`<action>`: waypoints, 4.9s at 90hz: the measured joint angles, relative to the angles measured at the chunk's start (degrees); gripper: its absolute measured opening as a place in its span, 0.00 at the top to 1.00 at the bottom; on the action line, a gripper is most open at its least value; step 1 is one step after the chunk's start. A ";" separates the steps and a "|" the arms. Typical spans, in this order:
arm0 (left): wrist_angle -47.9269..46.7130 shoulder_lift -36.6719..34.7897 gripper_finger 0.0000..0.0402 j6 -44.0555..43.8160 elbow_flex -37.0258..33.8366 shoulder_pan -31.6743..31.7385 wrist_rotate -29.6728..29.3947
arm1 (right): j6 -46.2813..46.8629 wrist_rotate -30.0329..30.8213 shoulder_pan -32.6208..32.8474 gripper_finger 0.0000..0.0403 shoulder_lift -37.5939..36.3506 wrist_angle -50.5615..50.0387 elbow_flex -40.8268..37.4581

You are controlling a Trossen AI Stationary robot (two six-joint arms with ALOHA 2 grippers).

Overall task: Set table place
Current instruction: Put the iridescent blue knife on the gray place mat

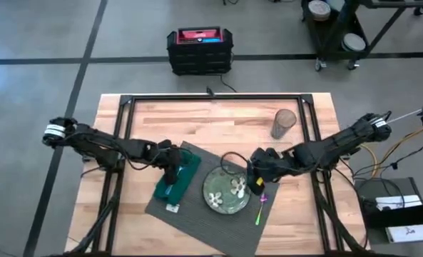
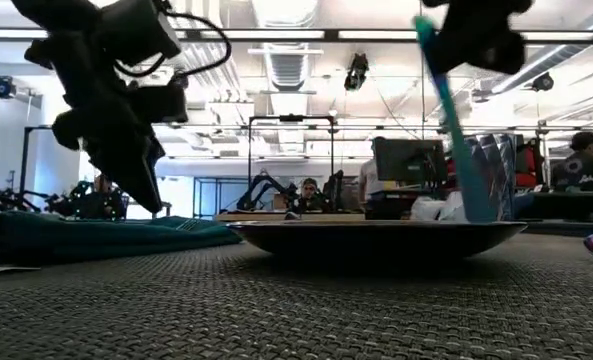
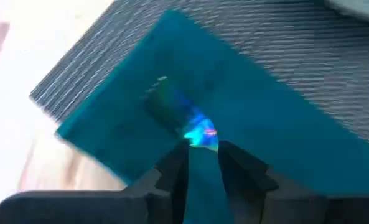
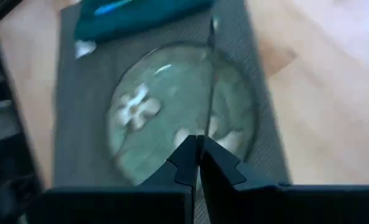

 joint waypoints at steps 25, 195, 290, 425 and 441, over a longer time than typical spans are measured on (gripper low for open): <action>-0.09 0.70 0.81 1.15 -2.19 -0.66 0.09 | 6.35 -0.29 6.74 1.00 -0.61 0.10 -0.06; -2.07 -0.30 0.81 -17.46 13.13 -8.94 -9.87 | -1.28 11.67 7.57 1.00 -1.64 -4.16 -2.95; 34.35 37.09 0.44 7.09 37.61 -7.19 2.98 | -17.15 12.74 7.68 1.00 -1.78 9.07 0.04; 27.38 27.88 1.00 11.48 36.88 -5.32 35.46 | -21.85 10.82 14.39 0.51 -3.94 -5.89 2.26; 34.97 23.54 1.00 6.32 32.59 -2.06 49.79 | -38.95 15.11 13.54 0.50 -5.34 20.14 -5.80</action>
